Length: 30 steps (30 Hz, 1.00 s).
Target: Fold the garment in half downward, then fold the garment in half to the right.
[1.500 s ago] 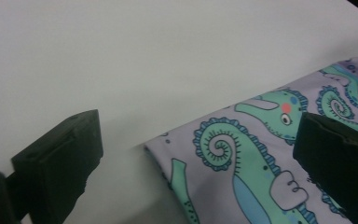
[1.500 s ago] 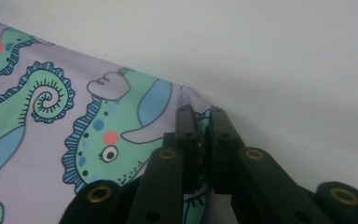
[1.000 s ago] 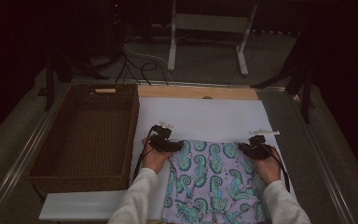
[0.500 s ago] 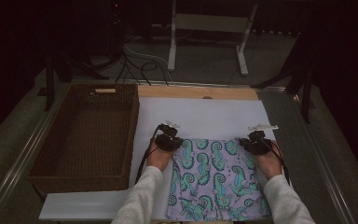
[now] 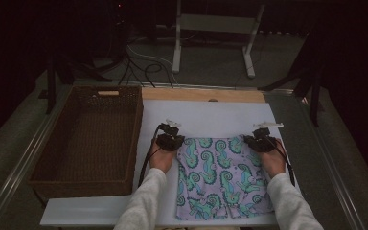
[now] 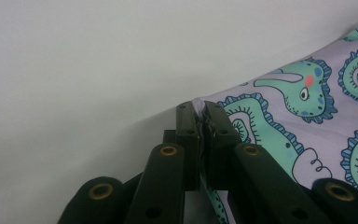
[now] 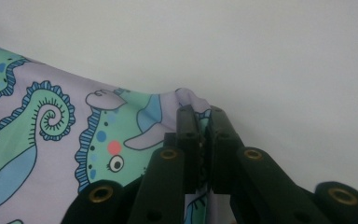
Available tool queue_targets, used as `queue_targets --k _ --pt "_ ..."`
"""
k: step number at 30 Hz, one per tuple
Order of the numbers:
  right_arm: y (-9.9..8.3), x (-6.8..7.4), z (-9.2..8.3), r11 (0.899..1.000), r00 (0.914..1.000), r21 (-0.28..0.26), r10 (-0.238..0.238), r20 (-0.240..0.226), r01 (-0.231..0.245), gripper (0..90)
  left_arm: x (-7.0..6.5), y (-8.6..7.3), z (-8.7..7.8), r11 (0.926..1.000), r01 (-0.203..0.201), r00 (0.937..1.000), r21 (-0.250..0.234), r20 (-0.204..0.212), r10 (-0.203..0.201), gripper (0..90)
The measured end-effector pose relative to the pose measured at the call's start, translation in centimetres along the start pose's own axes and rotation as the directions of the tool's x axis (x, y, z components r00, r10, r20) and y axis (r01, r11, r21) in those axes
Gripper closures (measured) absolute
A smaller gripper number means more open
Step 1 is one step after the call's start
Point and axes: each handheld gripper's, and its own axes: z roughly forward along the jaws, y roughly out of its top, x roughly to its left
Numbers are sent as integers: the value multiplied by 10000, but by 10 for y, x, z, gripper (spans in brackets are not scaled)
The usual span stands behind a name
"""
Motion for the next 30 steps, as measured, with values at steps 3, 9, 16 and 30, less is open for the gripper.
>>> queue_targets --k 3,9,16,30 --pt "3 -1 5 9997 9997 -77 244 -92 -245 855 3 4 -1 10000 8 9999 -81 -102 -9 870" --pt "10 1 9 9993 9994 -176 329 -66 -330 856 11 9 0 9999 140 9994 -102 -325 -143 871" --pt "12 3 15 9984 9988 -281 482 9 -482 856 16 13 2 9991 374 9985 -175 -387 -381 871" --pt "14 6 12 9935 9956 -739 891 294 -867 431 17 16 1 9981 570 9977 -239 -349 -578 871"
